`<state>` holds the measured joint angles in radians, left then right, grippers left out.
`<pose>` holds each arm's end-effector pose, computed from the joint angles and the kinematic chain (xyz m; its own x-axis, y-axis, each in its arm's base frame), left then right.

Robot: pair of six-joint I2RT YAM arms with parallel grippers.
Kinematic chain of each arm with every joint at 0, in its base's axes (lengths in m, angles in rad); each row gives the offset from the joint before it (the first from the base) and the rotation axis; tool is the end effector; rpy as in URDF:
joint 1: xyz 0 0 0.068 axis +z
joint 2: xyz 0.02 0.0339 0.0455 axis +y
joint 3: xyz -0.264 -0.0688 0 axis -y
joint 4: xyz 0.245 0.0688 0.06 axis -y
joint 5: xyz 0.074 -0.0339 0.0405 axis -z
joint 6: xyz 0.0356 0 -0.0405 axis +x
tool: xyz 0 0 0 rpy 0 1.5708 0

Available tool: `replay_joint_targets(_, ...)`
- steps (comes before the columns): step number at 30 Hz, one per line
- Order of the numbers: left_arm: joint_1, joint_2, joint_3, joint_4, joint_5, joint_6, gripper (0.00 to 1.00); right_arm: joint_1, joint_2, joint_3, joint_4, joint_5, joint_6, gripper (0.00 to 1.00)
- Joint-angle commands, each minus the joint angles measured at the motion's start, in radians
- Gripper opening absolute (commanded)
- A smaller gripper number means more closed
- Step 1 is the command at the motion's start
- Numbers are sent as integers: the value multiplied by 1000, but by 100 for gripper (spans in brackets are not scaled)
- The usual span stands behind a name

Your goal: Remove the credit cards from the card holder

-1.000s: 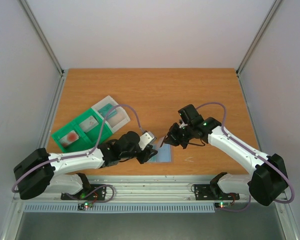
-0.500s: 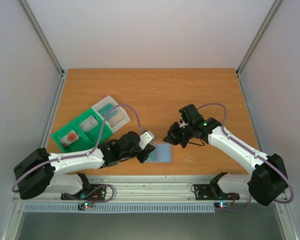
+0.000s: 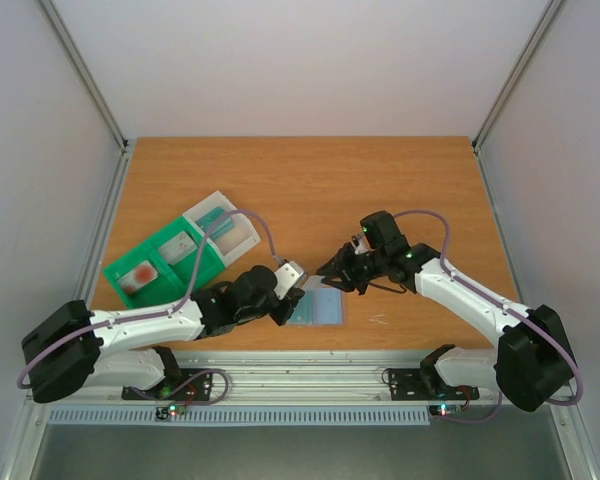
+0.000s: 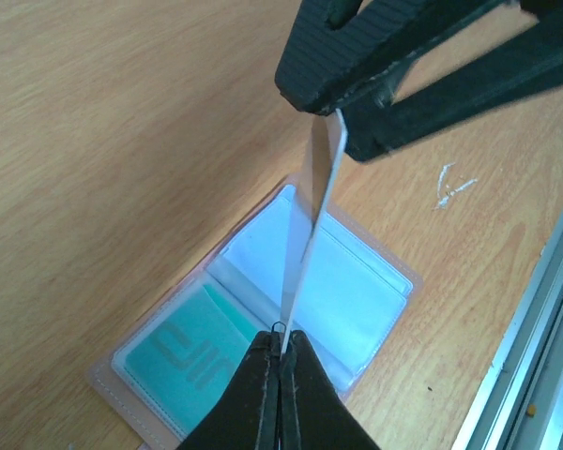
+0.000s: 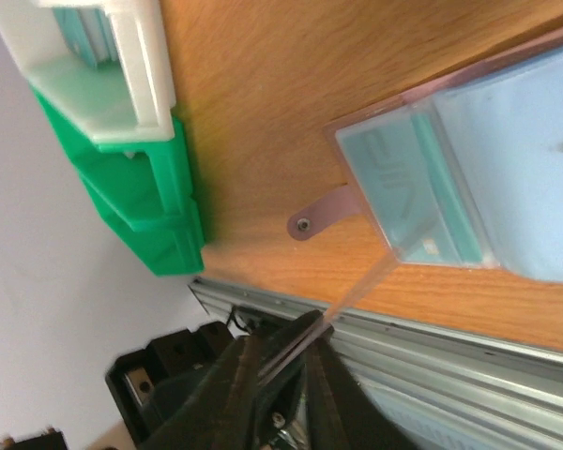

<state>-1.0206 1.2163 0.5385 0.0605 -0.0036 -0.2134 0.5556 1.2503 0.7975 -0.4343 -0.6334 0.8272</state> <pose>0.1288 -0.2098 0.1907 -0.4760 0.3710 -0.7974 0.7675 0.6179 -0.1707 0.1998 0.1488 0.2312 -0.9926 0.0821 -0.0899 -0.0180 0.6310 0.7755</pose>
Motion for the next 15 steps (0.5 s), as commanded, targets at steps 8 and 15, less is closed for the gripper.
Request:
replay_joint_targets(8, 2, -70, -15, 4, -118, -82, 1, -18, -144, -27, 86, -62, -171, 66)
replay_joint_targets(15, 56, -166, -22, -85, -114, -157, 0, -20, -222, 46, -89, 33, -329, 84)
